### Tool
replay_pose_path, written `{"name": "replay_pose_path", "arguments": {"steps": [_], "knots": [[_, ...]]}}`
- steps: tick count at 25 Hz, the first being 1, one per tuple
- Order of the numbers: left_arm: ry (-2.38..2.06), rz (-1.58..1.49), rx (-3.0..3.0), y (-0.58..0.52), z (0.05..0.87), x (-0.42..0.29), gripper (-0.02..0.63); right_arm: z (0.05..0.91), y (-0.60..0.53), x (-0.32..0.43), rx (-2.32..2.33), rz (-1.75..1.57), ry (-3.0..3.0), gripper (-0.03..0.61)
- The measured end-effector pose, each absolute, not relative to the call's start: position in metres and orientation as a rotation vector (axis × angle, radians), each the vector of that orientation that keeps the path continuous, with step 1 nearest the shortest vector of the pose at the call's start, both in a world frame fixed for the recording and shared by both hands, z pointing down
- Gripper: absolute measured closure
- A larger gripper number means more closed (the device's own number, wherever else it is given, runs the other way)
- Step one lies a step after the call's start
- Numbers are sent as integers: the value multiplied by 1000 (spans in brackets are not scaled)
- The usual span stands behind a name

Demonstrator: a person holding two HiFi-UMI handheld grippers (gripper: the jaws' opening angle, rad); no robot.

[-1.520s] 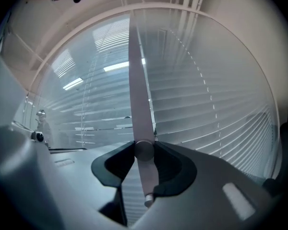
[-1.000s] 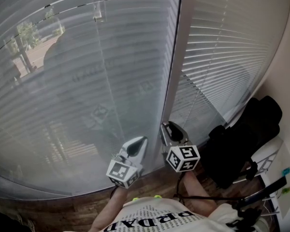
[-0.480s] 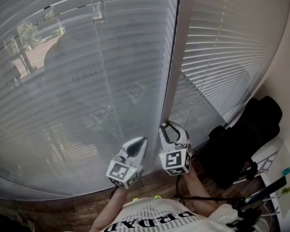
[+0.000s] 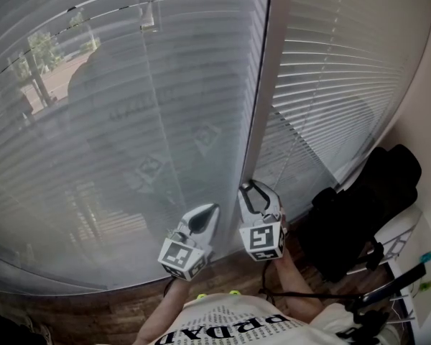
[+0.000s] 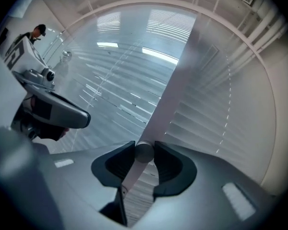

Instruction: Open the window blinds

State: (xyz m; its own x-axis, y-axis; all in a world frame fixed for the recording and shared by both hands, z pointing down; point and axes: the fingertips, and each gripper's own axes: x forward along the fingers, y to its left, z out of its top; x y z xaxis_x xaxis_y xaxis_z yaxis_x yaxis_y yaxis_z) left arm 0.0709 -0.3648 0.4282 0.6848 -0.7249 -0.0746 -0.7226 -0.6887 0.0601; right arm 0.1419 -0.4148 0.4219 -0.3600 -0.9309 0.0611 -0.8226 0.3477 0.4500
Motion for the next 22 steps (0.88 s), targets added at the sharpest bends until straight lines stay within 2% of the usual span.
{"name": "replay_pose_path", "arguments": {"steps": [6,22], "knots": [[-1228,-151,2855,-365,428,71,618,421,-415,144,1601,-398,-2384,445],[-1218,-175,2865,-364,425,72,618,422,-418,153,1745,122,-2660,445]]}}
